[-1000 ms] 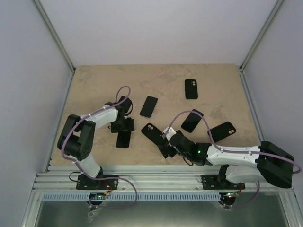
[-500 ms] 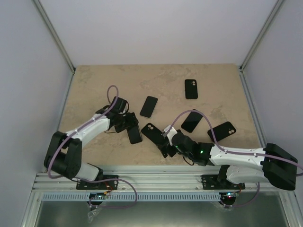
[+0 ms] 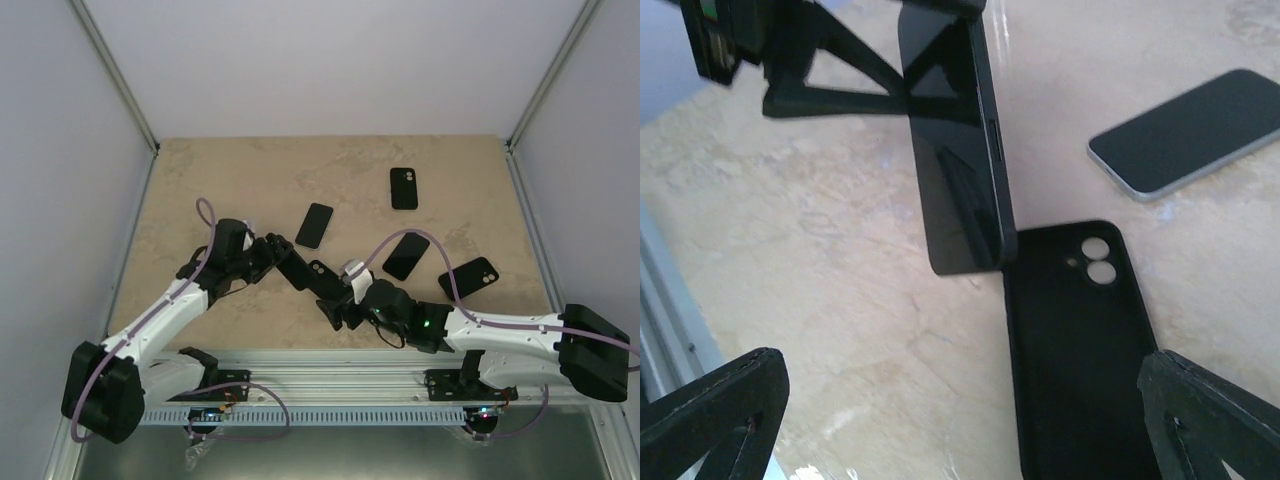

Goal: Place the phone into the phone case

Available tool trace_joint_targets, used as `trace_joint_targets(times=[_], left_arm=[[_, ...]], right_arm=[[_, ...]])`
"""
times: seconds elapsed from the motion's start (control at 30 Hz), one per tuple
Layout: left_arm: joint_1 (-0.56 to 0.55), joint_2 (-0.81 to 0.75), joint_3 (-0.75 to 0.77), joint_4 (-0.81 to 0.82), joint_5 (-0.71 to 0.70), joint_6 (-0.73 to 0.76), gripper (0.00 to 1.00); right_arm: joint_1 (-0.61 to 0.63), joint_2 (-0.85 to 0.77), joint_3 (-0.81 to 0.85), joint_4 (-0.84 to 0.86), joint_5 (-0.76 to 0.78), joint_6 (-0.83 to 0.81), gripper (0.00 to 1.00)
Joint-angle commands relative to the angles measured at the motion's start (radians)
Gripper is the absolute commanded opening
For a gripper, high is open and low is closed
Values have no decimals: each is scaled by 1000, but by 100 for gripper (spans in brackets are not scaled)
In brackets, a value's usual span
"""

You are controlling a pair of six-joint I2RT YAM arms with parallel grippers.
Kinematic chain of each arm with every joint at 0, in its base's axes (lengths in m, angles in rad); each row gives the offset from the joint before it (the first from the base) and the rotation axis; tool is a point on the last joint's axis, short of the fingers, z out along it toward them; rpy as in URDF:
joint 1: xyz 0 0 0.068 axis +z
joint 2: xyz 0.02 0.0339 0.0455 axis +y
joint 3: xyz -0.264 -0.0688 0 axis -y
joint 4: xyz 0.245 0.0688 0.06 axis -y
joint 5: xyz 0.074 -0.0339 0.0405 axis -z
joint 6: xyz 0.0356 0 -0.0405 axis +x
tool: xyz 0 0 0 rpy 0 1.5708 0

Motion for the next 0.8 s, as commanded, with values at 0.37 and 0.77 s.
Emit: trace_joint_targets(times=[0.37,0.77], left_arm=[[-2,-264,-192,371,194,-305,38],[-43,-327,-223,430,233,-391,39]], right_arm=[[6,-79,-140,455,-57,64,91],[-29,36,-143,650,-109,-25,56]])
